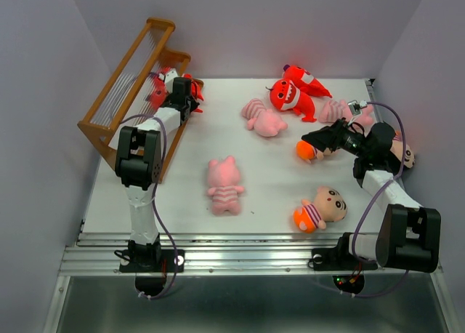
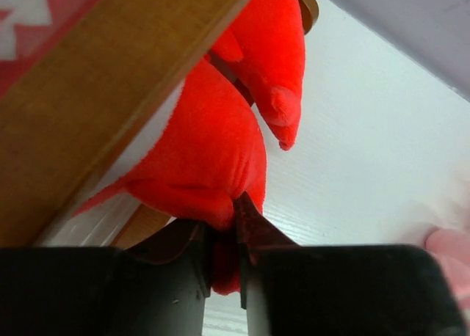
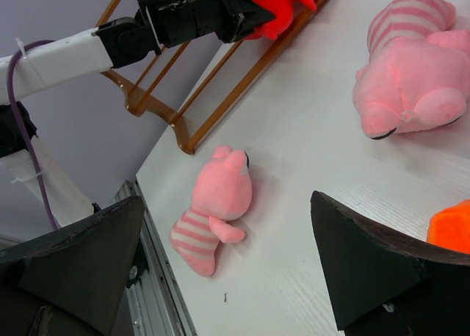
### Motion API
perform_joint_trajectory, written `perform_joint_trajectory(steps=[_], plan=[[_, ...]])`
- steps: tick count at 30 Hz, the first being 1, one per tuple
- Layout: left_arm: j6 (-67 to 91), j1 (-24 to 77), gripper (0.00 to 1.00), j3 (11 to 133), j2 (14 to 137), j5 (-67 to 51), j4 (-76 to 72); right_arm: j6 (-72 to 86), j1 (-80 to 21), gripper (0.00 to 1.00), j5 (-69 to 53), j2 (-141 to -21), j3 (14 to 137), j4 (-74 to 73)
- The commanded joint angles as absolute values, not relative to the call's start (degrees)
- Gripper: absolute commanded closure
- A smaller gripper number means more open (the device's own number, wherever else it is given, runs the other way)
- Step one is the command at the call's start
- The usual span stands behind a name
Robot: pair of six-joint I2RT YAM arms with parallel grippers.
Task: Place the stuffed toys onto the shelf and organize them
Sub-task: Place the stuffed toy onto shelf
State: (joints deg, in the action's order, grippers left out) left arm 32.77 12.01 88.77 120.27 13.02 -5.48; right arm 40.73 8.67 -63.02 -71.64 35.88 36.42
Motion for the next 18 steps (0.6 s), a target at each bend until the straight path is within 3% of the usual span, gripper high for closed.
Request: perform_joint_trajectory(steps=[1, 2, 6, 18], plan=[[32.78, 10.46, 0.72, 88.77, 119.88, 13.01, -5.18, 39.81, 9.05, 0.00, -63.46, -70.66, 36.74, 38.23], [33.04, 10.46, 0.64, 88.42, 119.53, 12.83, -5.27, 39.81, 9.05, 0.00, -63.46, -70.66, 36.74, 38.23], [33.57, 10.46, 0.54, 86.23, 118.13, 11.95, -6.06, 39.81, 9.05, 0.00, -63.46, -70.66, 36.74, 38.23], [31.21, 10.63, 0.41, 81.22, 112.77, 10.28, -8.35, 39.81, 9.05, 0.00, -63.54, -70.49, 36.74, 38.23]])
